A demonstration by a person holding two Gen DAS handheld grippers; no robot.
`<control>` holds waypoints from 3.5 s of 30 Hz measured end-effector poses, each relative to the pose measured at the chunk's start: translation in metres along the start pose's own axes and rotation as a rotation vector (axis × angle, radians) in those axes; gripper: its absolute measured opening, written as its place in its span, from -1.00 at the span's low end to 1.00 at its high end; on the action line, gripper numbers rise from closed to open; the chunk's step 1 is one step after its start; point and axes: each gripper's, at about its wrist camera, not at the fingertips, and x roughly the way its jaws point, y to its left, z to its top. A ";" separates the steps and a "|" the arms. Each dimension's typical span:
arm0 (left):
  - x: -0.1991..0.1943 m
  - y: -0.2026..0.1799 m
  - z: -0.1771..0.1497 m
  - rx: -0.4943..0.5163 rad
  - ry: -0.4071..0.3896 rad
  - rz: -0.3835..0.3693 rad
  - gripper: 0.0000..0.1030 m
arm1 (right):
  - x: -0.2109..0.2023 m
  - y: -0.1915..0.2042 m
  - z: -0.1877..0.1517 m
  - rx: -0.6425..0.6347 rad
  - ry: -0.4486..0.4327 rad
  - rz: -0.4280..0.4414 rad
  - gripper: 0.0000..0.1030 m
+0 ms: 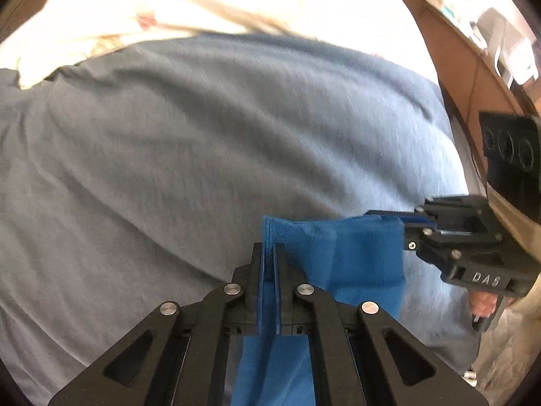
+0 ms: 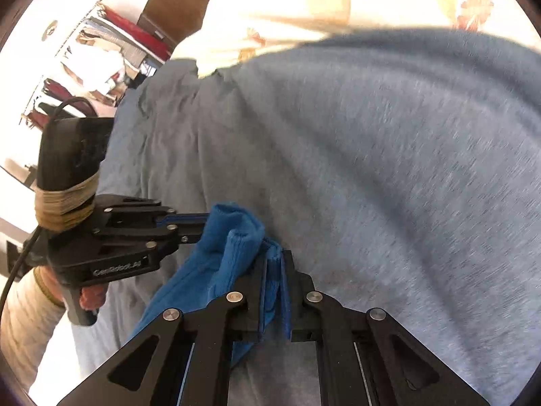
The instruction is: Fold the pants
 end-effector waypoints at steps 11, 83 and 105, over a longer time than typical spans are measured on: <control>0.018 0.022 0.000 -0.065 0.044 0.031 -0.73 | 0.024 -0.008 0.014 -0.030 0.044 -0.067 -0.85; -0.049 0.022 -0.027 0.014 -0.002 0.029 -0.10 | -0.018 0.015 -0.003 0.039 -0.094 -0.087 -0.25; -0.065 0.018 -0.039 -0.009 -0.018 0.058 -0.13 | -0.001 0.020 0.007 0.052 -0.094 -0.075 -0.25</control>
